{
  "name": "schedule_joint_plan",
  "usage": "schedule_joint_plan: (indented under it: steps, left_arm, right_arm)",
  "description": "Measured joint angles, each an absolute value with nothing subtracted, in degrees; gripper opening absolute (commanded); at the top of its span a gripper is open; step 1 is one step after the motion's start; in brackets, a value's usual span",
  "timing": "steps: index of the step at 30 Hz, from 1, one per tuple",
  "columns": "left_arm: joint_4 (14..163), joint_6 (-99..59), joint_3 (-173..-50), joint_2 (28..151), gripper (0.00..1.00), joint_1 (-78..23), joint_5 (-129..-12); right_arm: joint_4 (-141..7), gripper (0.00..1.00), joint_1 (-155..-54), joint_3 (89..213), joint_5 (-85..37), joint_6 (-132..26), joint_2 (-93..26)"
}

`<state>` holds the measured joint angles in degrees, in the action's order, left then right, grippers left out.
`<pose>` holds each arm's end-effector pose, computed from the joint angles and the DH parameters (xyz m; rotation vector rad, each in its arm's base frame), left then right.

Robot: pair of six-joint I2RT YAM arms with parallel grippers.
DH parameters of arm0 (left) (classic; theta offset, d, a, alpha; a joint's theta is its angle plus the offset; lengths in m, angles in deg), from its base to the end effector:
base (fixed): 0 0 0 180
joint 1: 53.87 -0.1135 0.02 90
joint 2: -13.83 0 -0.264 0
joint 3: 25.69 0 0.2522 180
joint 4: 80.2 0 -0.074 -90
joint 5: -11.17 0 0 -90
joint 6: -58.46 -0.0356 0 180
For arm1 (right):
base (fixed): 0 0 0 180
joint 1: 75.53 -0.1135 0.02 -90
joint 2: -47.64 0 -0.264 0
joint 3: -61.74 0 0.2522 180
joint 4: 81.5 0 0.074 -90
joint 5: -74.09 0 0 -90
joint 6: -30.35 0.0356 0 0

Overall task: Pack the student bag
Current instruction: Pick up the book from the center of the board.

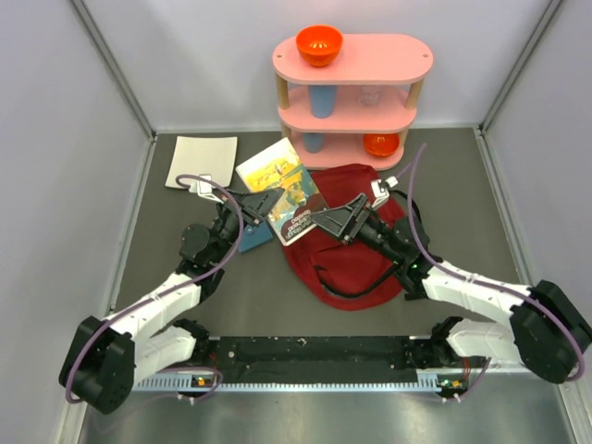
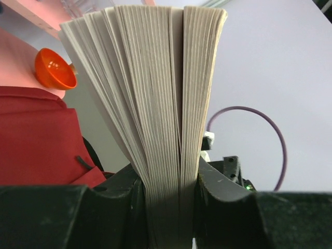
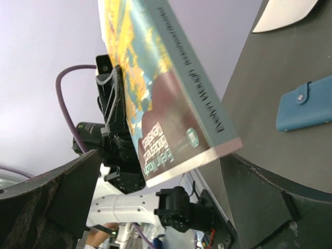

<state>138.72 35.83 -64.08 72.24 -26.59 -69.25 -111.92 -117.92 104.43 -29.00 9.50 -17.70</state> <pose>0.1945 -0.1070 0.2874 -0.3240 1.3644 -1.5120 0.1794 0.1747 0.2710 0.1744 1.6904 1.7047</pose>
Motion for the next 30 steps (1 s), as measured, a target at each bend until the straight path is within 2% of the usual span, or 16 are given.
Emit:
schedule_joint_plan:
  steps: [8, 11, 19, 22, 24, 26, 28, 30]
  left_arm:
    - [142.42, 36.36, -64.08, 73.68, 0.00, -25.82, -67.28]
    - [143.05, 37.41, -64.08, 74.03, 0.00, -25.54, -67.13]
    - [144.25, 37.97, -62.61, 73.31, 0.00, -25.30, -69.12]
    - [144.25, 38.11, -62.07, 72.54, 0.00, -25.30, -69.91]
    - [144.34, 38.52, -61.69, 72.30, 0.00, -25.30, -70.32]
    - [144.34, 39.26, -61.30, 72.26, 0.00, -25.30, -70.76]
    - [144.34, 39.92, -61.30, 72.26, 0.00, -25.32, -71.22]
    - [144.38, 40.14, -61.30, 72.28, 0.00, -25.30, -71.24]
  right_arm:
    - [-120.51, 0.97, -117.90, 104.52, -30.05, 14.43, -25.96]
    - [-122.26, 0.88, -117.90, 106.55, -31.92, 14.54, -28.98]
    - [-129.02, 0.79, -117.90, 109.33, -34.55, 14.54, -33.04]
    - [-130.39, 0.67, -117.90, 109.33, -35.09, 14.50, -33.59]
    - [-130.59, 0.36, -117.90, 109.33, -35.47, 14.57, -33.63]
    - [-130.81, 0.13, -117.73, 109.33, -35.88, 14.22, -33.63]
    - [-131.38, 0.00, -117.62, 109.35, -36.41, 14.92, -33.76]
    - [-131.97, 0.00, -117.42, 109.35, -36.95, 15.18, -33.92]
